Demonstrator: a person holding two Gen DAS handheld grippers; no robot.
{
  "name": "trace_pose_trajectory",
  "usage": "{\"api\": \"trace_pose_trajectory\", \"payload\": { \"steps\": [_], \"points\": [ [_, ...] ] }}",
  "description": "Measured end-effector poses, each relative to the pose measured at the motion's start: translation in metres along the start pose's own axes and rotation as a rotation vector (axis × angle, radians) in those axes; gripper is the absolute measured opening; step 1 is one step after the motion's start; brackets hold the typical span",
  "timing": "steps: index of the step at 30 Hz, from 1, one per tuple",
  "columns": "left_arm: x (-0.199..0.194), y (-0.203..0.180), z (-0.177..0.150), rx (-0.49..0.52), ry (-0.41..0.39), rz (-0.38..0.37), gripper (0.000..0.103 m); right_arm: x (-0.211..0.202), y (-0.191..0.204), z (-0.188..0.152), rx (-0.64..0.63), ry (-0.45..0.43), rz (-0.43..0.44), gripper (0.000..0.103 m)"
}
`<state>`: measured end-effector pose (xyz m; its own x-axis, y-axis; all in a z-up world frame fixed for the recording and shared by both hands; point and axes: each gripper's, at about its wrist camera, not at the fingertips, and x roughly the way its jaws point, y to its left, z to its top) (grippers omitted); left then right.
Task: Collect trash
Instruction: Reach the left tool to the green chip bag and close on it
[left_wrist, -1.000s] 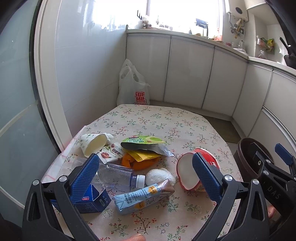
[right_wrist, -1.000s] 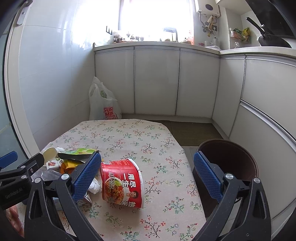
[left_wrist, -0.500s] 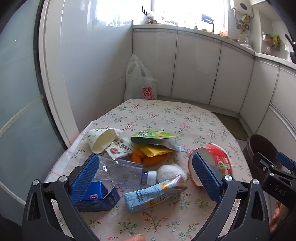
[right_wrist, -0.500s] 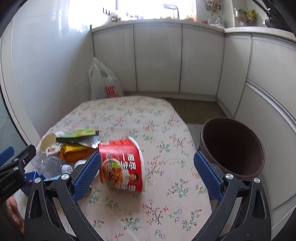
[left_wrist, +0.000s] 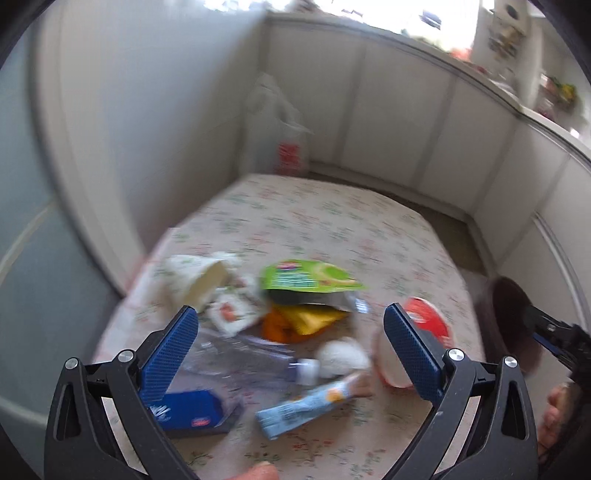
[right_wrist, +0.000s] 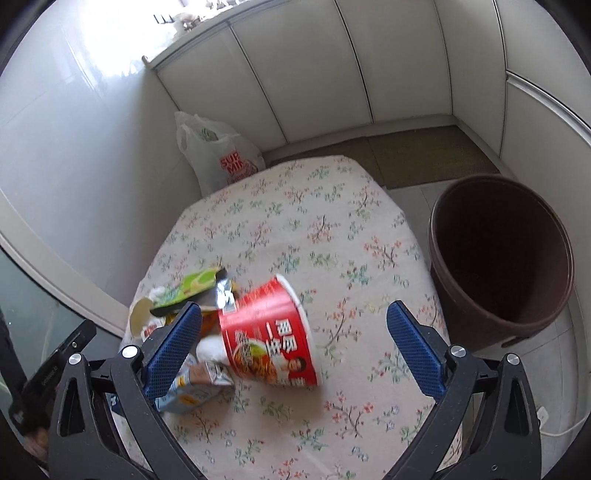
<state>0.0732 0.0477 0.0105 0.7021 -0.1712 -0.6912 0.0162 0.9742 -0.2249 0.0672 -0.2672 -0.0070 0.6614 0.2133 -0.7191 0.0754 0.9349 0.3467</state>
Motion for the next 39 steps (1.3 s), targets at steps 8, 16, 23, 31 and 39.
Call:
{"api": "trace_pose_trajectory", "payload": {
  "steps": [8, 16, 23, 31, 39],
  "points": [
    [0.072, -0.089, -0.013, 0.652, 0.25, 0.222, 0.098, 0.018, -0.032, -0.006, 0.017, 0.015, -0.077, 0.096],
    [0.14, -0.091, -0.024, 0.855, 0.4, 0.311, 0.098, 0.01, -0.031, 0.007, 0.002, -0.033, -0.057, 0.096],
    [0.18, -0.092, -0.028, 0.916, 0.416, 0.343, 0.097, 0.019, -0.041, 0.013, 0.056, -0.006, -0.043, 0.096],
    [0.213, -0.09, -0.026, 0.959, 0.435, 0.349, 0.097, 0.032, -0.036, 0.018, 0.073, 0.029, -0.024, 0.096],
    [0.23, -0.091, -0.031, 1.016, 0.446, 0.365, 0.097, 0.04, -0.035, 0.02, 0.078, 0.043, -0.019, 0.096]
  ]
}}
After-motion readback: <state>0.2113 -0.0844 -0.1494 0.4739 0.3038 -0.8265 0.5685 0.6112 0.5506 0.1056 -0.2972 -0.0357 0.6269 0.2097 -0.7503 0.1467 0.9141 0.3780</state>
